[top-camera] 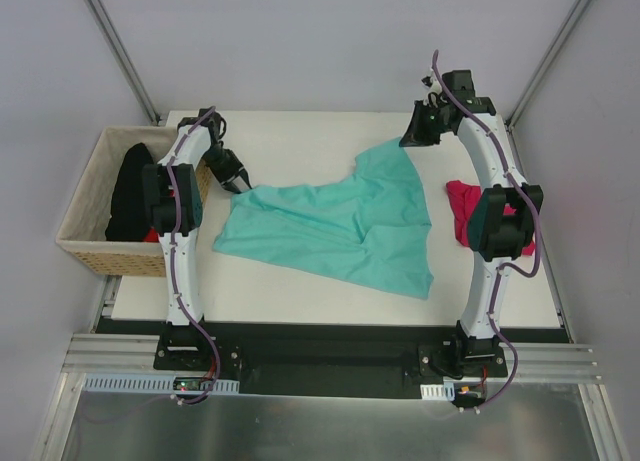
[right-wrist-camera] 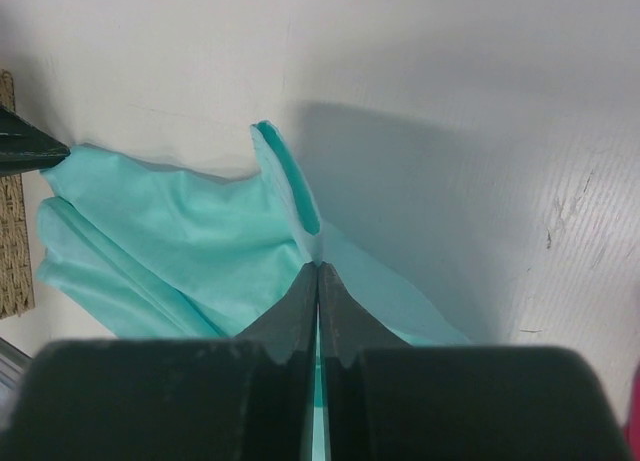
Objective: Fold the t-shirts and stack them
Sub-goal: Fold the other side of the tshirt into a rectangle
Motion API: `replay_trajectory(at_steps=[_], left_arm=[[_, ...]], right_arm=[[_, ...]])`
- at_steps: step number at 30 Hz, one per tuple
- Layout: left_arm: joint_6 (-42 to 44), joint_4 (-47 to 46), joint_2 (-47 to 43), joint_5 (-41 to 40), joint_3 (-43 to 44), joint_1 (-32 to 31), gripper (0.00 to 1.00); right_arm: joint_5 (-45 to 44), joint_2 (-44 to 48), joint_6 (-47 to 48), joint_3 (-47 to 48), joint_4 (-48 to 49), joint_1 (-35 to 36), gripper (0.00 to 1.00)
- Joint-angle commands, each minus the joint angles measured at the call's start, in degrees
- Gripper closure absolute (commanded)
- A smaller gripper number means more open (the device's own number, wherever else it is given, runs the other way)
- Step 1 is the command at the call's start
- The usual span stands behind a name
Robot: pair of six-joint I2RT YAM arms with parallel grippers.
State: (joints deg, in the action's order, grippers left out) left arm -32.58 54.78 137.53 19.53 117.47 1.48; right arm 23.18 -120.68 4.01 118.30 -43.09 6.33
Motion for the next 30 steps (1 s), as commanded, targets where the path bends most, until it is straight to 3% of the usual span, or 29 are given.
replay_trajectory(at_steps=[1,2,3,30], left_arm=[[-0.8,1.6,-3.0,1.7,0.9,-0.8,0.74],[-0.8,1.6,-3.1,2.2,1.1,-0.9,0.83],[-0.7,1.6,-3.2,2.4,1.3,-1.0,1.00],[-1.0,1.6,-11.2,-1.9,-0.6,-0.5,1.00]], right_arm=[[0.9,4.1,-0.3,3.2,0.4,0.2,0.99],[0.8,4.0,-0.4,3.2,0.6,0.2,0.99],[0.8,4.1,-0.7,3.1,0.6,0.1,0.99],[1.8,7.0,-2.2,-1.9,4.9,0.2,0.99]])
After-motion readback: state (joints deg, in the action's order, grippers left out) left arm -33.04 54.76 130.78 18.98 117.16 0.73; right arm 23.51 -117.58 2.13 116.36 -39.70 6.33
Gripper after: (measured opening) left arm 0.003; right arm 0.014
